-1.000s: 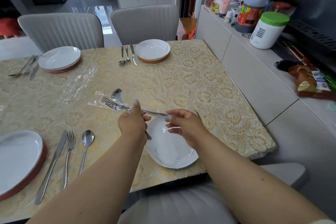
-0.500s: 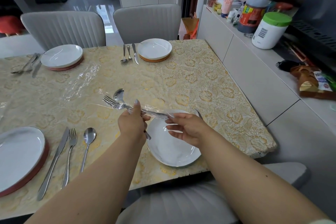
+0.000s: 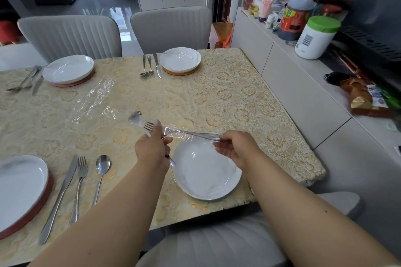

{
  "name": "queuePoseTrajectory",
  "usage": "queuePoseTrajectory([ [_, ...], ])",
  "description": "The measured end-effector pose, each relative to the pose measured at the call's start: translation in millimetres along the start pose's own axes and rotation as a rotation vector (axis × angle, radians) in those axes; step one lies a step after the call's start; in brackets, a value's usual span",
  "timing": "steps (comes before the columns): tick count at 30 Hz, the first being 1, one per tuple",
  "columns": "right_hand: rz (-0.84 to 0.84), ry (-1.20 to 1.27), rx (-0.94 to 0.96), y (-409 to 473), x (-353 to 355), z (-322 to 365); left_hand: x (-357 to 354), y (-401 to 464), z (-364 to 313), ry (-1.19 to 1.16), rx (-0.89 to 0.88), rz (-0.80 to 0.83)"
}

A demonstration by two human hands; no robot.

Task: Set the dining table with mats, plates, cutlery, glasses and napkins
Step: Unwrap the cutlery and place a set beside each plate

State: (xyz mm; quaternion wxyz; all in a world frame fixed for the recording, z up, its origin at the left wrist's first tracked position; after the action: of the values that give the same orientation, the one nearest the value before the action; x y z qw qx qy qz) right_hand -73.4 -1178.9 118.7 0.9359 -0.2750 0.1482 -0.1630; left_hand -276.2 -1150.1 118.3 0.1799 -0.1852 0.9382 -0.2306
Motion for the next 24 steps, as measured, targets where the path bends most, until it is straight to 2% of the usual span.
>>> queuePoseTrajectory([
  [3,0.054,-0.103,0.021,0,1,2,-2,-3,0,0.019,-0.010,-0.015],
  [8,0.234,-0.530,0.073,-2,2,-2,-10,-8,4,0.142,-0.076,-0.037],
  [12,0.275,-0.554,0.069,1,21,5,-7,-2,3,0.155,-0.087,-0.111],
  [15,0.310,-0.648,0.089,-3,27,8,-12,-4,6,0.181,-0.086,-0.100],
  [18,0.244,-0.777,0.090,2,51,16,-16,-3,5,0.190,-0.135,-0.165],
  [20,0.122,-0.819,0.060,10,84,24,-12,3,-1,0.193,-0.151,-0.222],
  [22,-0.057,-0.709,0.010,17,120,28,-7,10,-4,0.212,-0.155,-0.249],
  [24,-0.196,-0.447,-0.070,22,143,22,-5,11,-3,0.202,-0.147,-0.262],
])
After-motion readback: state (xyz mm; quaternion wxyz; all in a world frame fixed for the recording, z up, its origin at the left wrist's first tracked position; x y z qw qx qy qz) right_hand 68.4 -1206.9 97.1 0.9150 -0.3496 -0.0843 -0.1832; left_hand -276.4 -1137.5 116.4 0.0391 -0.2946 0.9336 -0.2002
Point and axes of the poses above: each hand's wrist, its own y-axis towards the middle knuckle, its own x-axis out of the back of the hand, z = x × y, the point moved 3 cm from there along y, towards the middle knuckle, and after that the axes turned 2 degrees about -y, right-handed, at the moved point
